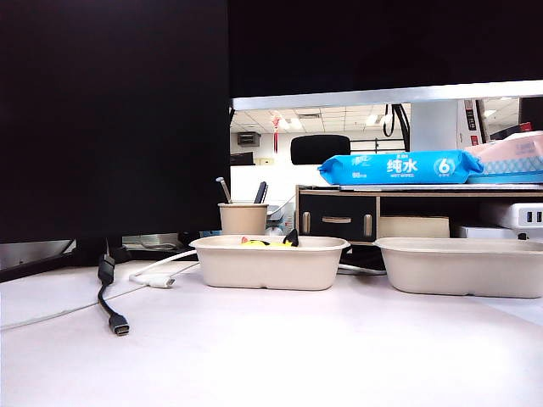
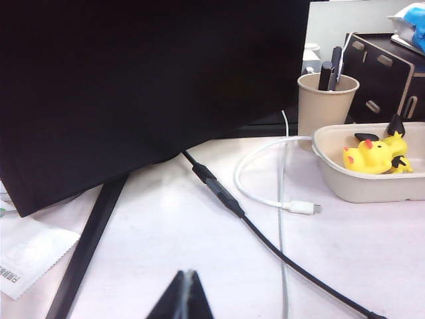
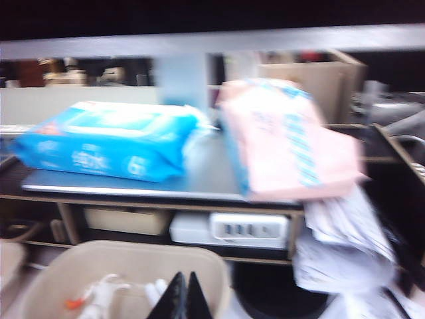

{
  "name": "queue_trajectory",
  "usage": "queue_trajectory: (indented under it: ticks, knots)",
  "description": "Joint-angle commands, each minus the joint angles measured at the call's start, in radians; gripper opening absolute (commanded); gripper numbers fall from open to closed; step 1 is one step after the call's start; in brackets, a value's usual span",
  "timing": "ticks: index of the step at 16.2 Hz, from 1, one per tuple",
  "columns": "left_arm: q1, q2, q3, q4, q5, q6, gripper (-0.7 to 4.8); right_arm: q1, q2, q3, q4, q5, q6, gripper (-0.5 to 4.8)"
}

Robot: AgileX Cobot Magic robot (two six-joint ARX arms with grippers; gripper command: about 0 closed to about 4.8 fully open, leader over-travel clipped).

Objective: Put the dolls with similar colors into the same paper box, while dolls with different colors go into separate paper boxes.

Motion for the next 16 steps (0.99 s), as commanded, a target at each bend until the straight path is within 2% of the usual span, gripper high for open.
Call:
queue_trajectory:
  ticks: [1,5,11,13,16]
  knots:
    - [0.001,0.0,0.001,0.01,0.003,-0.002,-0.05,-0.009,-0.081,-0.058,0.007,-0.02,0.001,-0.05]
    - [0.001,0.0,0.001,0.01,0.003,-0.002,-0.05,-0.029,-0.119,-0.126,0.005,-0.02,0.0,-0.05]
    - [0.001,0.0,0.001,0.01,0.003,-0.002,-0.05,-0.175,-0.174,-0.169,-0.052,-0.059,-0.003,-0.05]
    - [0.001,0.0,0.001,0.01,0.003,-0.002,-0.05,-0.194,-0.174,-0.169,-0.052,-0.068,-0.004,-0.05]
    - [0.001,0.0,0.001,0.01,0.003,-0.002,-0.05,-0.195,-0.174,-0.169,-0.052,-0.192,-0.039,-0.05]
